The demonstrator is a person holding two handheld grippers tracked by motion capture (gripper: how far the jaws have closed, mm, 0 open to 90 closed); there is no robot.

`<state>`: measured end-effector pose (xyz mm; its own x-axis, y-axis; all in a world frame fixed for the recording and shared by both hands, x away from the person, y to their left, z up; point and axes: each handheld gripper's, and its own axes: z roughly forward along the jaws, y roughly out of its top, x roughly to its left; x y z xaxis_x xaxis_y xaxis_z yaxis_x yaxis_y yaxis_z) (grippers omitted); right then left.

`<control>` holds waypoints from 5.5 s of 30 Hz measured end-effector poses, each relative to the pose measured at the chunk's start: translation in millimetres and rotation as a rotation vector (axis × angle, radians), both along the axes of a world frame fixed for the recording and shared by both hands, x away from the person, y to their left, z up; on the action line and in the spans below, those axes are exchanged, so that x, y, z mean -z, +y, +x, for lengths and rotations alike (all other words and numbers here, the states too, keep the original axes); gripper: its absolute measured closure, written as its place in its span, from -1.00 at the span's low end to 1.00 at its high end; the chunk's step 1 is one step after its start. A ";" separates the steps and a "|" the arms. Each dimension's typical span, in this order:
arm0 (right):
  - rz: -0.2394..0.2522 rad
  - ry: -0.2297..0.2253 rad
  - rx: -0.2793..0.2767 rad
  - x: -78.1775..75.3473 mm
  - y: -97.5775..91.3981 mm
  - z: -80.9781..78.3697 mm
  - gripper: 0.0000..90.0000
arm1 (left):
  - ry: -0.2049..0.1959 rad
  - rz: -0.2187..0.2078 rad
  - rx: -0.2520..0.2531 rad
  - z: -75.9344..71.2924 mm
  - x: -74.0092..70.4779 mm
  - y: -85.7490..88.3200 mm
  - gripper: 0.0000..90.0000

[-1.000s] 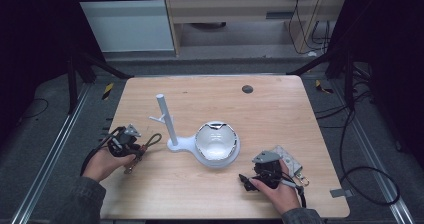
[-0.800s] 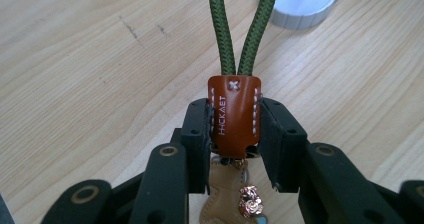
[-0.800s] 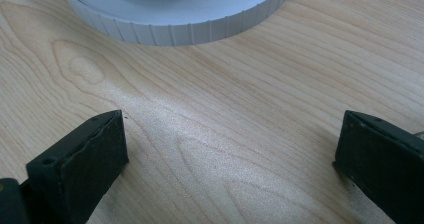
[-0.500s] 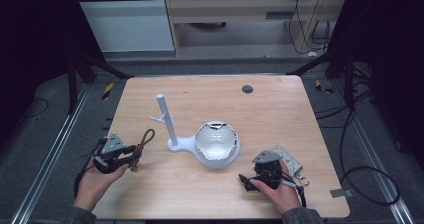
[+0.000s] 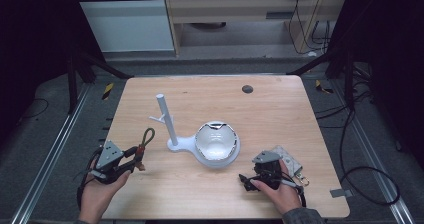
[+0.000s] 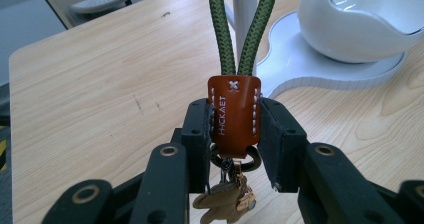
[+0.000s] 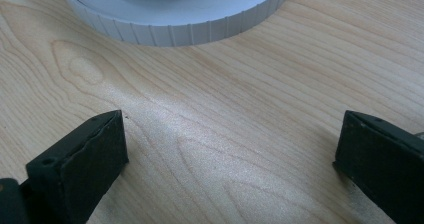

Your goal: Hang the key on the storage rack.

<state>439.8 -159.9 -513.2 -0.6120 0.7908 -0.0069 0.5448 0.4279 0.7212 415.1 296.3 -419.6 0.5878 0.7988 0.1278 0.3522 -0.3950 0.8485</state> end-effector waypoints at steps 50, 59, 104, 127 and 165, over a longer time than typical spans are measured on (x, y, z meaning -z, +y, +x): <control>0.001 0.000 0.007 0.0 0.2 0.2 -0.99 | -0.135 -0.153 -0.013 -25.7 -19.0 -35.2 0.47; 0.002 -0.001 0.005 0.2 0.1 0.1 -0.99 | -0.126 -0.159 -0.027 -16.5 -22.2 -38.1 0.47; 0.001 0.001 0.005 0.0 -0.1 -0.5 -0.99 | -0.039 -0.111 -0.064 31.4 -6.9 -53.7 0.47; 0.001 0.001 0.005 0.1 -0.1 -0.4 -0.99 | 0.005 -0.082 -0.096 34.0 -0.5 -59.4 0.05; 0.051 -0.016 -0.010 -16.0 -7.6 -0.9 -0.92 | 0.242 -0.006 -0.209 60.2 81.1 -4.5 -0.88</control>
<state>438.9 -167.4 -497.1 -0.6201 0.7841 0.0236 0.5290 0.3957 0.7507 475.3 291.8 -500.7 0.4236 0.9058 -0.0009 0.6169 -0.2877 0.7326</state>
